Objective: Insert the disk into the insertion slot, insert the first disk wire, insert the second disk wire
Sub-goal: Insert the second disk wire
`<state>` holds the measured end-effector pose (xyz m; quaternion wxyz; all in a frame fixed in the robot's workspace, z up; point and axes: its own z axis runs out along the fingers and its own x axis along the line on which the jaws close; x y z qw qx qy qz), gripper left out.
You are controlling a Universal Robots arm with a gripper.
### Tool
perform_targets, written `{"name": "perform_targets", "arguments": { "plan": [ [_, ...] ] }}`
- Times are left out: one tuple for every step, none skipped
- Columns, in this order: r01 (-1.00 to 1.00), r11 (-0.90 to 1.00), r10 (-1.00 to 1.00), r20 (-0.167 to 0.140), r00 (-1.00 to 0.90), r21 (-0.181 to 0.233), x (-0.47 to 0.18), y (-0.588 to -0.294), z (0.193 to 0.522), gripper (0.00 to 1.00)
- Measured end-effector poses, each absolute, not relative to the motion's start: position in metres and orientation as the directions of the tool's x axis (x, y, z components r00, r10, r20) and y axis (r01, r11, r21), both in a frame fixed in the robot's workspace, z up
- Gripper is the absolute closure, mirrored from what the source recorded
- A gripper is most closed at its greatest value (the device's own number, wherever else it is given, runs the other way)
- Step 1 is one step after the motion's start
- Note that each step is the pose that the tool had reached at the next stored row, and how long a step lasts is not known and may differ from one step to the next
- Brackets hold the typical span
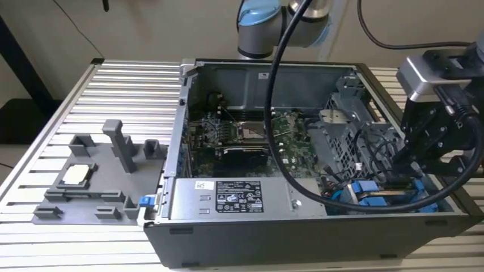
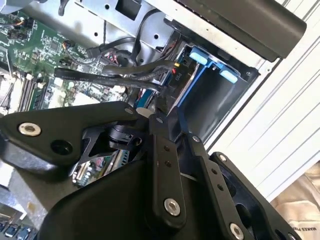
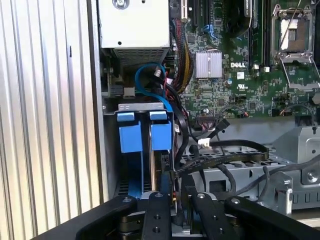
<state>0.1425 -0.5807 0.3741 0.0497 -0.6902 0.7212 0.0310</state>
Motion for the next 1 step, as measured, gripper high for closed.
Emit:
{"name": "perform_targets", "arguments": {
  "plan": [
    [-0.999,0.045,-0.993,-0.114,-0.042,-0.024,0.1426,-0.5807,0.3743,0.76]
  ]
}}
